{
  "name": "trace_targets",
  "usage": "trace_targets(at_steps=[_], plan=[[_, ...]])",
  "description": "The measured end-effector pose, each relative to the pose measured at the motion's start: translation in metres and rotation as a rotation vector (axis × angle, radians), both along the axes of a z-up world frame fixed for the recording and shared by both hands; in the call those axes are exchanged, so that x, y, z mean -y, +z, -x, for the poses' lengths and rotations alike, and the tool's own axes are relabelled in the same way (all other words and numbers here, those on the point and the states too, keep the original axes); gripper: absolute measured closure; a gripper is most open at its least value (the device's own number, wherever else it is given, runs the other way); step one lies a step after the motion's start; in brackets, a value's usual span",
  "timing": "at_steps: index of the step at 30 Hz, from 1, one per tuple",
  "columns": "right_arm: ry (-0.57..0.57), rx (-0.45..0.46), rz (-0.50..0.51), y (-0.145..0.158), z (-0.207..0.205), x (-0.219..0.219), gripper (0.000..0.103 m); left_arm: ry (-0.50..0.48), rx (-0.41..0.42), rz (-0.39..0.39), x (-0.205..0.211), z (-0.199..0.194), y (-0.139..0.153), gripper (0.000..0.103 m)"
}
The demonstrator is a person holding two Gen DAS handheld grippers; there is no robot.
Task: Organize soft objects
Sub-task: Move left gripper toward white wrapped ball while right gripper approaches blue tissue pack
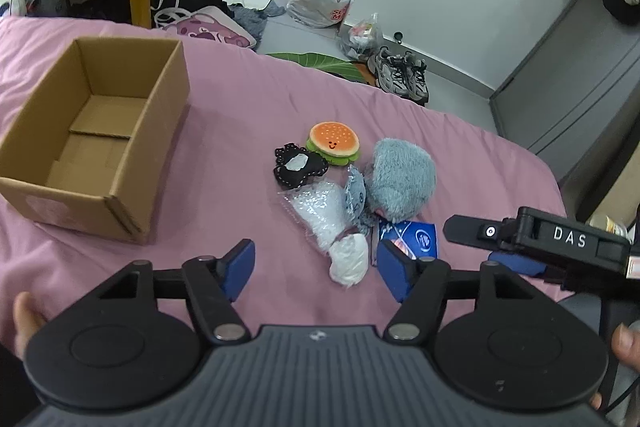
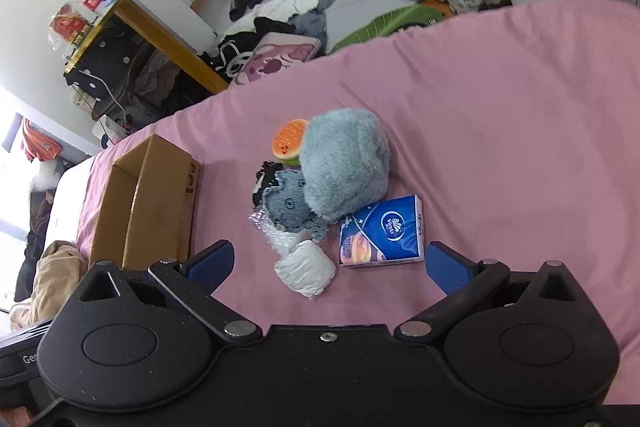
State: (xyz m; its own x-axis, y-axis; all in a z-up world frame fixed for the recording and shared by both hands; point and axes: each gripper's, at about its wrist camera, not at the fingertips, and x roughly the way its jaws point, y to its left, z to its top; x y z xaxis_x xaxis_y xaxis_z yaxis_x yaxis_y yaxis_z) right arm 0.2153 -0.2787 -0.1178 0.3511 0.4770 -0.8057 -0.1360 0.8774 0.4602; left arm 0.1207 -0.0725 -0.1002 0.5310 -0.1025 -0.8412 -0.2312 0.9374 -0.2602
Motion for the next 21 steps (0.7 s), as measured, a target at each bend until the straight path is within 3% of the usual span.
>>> trace_targets(at_steps=[14,21], plan=[[0.023,-0.111,-0.008,-0.041,-0.031,-0.001,0.001,-0.027,-0.103,0.044,0.027,-0.038,-0.053,0.041],[0.049,-0.162,-0.016,-0.058,-0.044,-0.002,0.003,-0.040,-0.136,0.054,0.034,-0.053,-0.073,0.048]])
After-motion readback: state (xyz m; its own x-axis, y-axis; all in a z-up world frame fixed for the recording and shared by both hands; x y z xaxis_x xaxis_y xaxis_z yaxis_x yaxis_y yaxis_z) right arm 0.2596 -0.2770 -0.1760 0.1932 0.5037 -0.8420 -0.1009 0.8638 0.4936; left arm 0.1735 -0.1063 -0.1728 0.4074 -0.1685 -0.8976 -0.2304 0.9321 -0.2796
